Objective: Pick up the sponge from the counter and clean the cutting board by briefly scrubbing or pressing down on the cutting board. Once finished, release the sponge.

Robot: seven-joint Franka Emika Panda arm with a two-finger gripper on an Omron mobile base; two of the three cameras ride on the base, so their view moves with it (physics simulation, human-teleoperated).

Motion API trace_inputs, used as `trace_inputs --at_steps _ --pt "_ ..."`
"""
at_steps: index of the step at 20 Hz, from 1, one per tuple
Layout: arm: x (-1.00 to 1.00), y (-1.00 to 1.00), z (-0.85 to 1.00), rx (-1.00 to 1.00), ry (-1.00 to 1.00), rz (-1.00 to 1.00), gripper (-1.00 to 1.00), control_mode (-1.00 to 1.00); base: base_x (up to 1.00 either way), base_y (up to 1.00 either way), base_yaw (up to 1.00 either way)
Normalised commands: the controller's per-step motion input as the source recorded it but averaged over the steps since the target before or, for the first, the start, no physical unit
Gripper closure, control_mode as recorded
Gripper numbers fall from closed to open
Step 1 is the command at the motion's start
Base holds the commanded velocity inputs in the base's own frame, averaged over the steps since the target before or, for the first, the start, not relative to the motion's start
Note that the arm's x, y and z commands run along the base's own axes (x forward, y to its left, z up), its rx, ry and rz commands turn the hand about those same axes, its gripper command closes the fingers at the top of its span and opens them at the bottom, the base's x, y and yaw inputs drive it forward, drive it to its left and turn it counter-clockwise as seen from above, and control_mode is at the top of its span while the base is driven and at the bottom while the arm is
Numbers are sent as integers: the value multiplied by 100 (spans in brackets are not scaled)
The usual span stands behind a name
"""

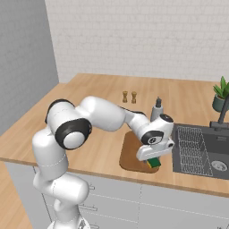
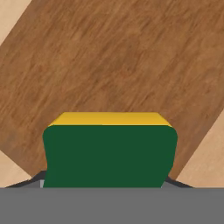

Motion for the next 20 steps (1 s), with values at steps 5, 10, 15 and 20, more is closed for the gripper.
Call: trace_inputs --at_steps 5,10,15,20 --pt "-36 26 0 10 0 0 100 -100 0 0 0" --pt "-52 46 -1 11 1 0 100 -100 0 0 0" --pt "-36 55 0 3 -1 0 100 -100 0 0 0" --pt "-3 46 0 0 -8 0 100 -100 0 0 0"
